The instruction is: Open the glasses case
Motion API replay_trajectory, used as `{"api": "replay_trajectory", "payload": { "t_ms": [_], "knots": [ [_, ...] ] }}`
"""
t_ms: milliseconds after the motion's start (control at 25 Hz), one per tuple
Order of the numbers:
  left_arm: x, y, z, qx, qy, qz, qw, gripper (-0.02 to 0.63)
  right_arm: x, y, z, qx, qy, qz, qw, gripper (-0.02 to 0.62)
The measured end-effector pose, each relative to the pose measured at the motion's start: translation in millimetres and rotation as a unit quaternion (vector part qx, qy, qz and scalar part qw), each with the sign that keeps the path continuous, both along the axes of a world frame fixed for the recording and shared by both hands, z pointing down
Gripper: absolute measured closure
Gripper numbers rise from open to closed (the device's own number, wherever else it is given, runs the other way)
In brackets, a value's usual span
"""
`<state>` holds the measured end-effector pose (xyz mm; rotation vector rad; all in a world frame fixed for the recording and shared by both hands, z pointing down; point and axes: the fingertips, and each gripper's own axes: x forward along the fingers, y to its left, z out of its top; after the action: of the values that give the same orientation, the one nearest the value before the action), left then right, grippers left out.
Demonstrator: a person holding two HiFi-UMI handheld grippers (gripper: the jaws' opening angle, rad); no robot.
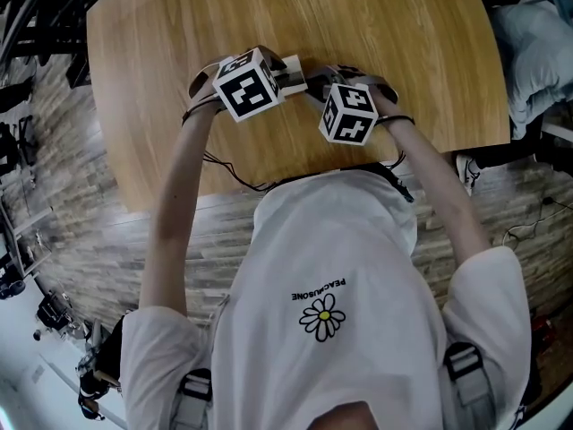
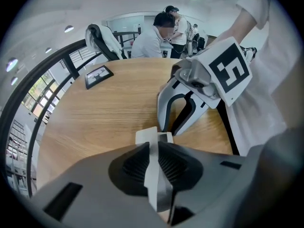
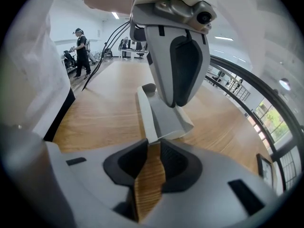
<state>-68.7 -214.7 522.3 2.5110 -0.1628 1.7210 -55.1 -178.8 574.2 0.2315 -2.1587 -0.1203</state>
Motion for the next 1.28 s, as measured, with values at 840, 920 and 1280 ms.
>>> {"api": "replay_trajectory", "payload": {
  "t_ms": [840,920,1280],
  "knots": [
    [-11,-45,0,0.094,-0.015,-0.035,0.9949,0.583,-1,0,0,-0.002,-0.008,0.023,1.000,0.511],
    [-11,-47,1,0.097,-0.013,-0.040,0.9944,0.583,-1,0,0,-0.007,-0.011,0.025,1.000,0.512],
    [-13,-48,3,0.105,-0.020,-0.049,0.9931,0.583,-1,-1,0,-0.020,-0.016,0.030,0.999,0.511]
  ]
}}
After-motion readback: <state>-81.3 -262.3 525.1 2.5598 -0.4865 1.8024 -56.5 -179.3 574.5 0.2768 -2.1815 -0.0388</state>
